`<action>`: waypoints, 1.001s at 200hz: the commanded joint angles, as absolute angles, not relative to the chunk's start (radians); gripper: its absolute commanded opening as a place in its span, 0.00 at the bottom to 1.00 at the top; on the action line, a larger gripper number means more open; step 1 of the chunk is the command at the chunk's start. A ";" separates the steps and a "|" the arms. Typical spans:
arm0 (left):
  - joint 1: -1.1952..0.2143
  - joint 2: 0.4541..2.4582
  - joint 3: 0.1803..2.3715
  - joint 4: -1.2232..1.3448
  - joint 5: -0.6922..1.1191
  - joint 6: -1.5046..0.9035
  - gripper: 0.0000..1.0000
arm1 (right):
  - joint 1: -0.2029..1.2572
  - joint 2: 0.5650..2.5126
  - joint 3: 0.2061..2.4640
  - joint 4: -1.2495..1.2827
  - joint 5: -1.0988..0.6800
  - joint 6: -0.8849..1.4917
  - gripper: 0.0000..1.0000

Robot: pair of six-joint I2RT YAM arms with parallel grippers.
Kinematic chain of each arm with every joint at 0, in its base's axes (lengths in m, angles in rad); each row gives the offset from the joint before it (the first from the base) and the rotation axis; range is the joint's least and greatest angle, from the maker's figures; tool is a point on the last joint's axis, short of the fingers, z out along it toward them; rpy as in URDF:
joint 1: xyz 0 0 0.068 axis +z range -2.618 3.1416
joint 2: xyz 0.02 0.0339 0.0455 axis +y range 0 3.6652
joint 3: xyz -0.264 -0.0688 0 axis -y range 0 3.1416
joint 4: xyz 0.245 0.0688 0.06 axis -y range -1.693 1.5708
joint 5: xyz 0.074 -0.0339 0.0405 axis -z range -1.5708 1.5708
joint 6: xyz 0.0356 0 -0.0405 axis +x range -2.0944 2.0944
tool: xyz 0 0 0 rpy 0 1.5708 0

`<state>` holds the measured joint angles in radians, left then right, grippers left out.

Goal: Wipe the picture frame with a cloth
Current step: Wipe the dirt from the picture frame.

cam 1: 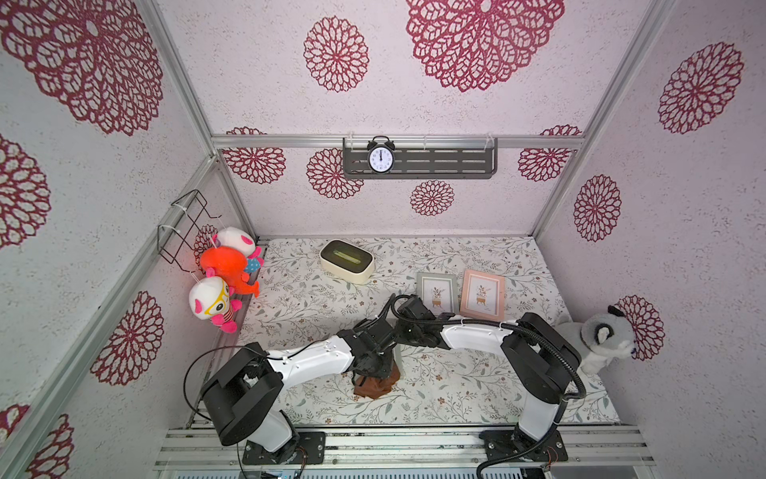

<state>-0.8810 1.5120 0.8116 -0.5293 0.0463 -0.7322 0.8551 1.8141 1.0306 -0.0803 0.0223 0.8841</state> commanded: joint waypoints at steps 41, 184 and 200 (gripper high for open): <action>-0.799 1.380 0.706 -0.668 -0.050 -0.758 0.00 | 0.874 1.861 1.010 -0.203 0.006 0.871 0.28; -0.808 1.507 0.753 -0.535 0.045 -0.742 0.00 | 0.897 1.818 1.012 -0.112 -0.033 0.833 0.37; -0.808 1.486 0.734 -0.543 0.040 -0.749 0.00 | 0.897 1.802 1.007 -0.094 -0.035 0.831 0.37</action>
<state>-0.8024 1.4887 0.7803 -0.5510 0.0406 -0.7486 0.8791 1.8141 1.0298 -0.0776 -0.0010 0.8562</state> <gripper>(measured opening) 0.115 0.368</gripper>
